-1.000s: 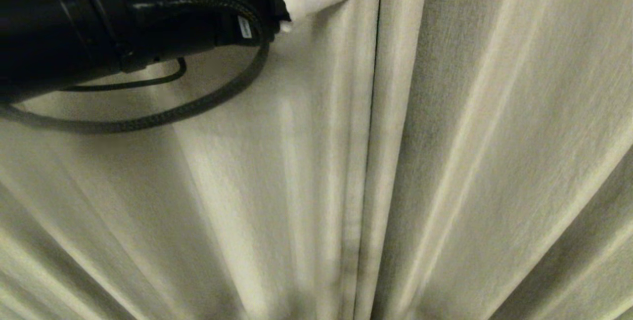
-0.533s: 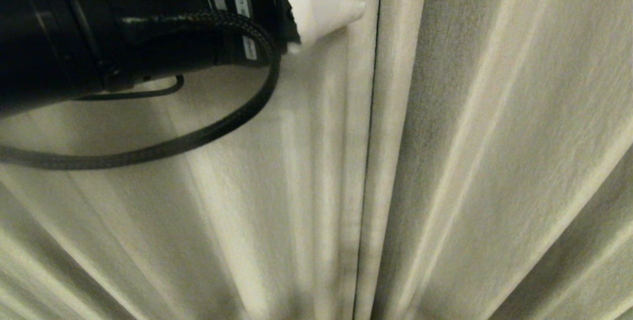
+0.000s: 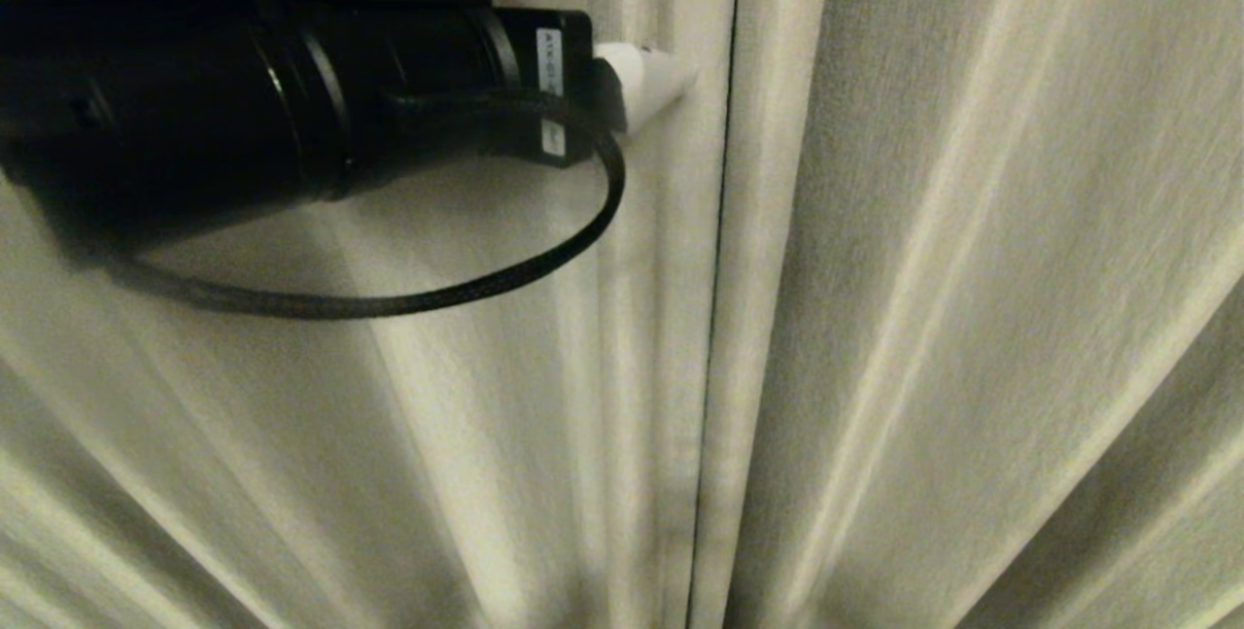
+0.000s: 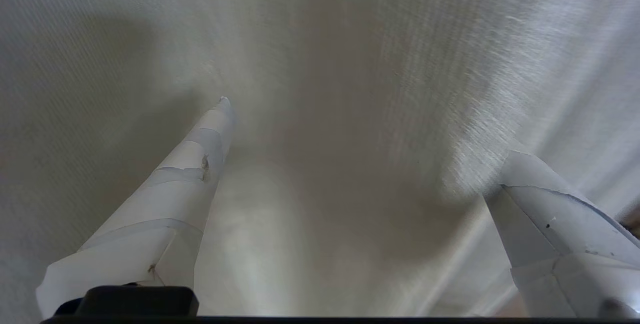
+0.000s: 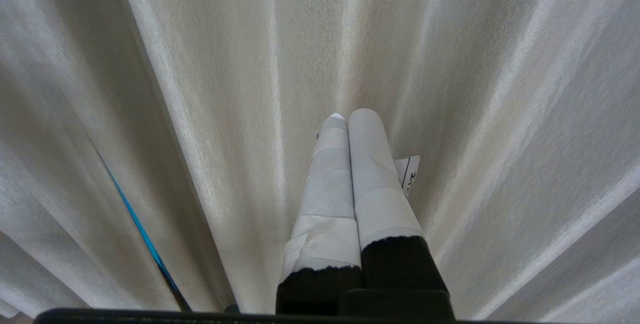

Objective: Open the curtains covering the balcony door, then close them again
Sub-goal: Pull the outer curtains open on both sides

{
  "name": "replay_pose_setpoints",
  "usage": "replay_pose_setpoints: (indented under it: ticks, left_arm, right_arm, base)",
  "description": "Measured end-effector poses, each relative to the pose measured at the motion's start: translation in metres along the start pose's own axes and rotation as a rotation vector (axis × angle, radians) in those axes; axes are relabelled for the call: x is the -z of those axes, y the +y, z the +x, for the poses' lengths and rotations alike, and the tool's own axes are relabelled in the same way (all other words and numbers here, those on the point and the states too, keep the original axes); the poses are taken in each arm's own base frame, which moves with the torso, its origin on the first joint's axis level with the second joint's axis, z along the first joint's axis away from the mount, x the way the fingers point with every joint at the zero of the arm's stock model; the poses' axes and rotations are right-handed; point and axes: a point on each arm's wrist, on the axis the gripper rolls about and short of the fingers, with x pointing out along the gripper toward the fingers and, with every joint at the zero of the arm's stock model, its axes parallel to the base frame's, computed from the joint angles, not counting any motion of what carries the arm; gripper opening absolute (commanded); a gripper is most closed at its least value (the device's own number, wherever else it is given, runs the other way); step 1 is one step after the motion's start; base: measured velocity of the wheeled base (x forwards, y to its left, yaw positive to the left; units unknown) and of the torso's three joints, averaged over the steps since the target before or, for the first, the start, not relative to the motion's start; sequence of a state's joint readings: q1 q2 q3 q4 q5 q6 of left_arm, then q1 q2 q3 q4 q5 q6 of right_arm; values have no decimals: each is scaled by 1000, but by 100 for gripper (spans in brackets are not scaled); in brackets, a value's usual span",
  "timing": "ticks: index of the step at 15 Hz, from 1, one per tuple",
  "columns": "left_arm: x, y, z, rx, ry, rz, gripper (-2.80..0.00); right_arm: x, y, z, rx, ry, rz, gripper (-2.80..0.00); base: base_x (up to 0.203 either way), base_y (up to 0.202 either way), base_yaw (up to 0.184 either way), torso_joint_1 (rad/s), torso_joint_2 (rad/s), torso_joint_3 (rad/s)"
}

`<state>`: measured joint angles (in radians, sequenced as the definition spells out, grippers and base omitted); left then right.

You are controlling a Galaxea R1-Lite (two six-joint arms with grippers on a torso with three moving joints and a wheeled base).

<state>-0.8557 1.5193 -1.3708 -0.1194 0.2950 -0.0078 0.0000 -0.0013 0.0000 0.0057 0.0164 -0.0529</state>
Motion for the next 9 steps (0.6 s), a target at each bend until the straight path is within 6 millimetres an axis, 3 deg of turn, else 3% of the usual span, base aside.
replay_pose_setpoints:
  ticks: [9]
  left_arm:
    - [-22,14,41,-153,-68,71,0]
  right_arm:
    - [0,0,0,0,0,0,-280]
  base:
    - [0,0,0,0,0,0]
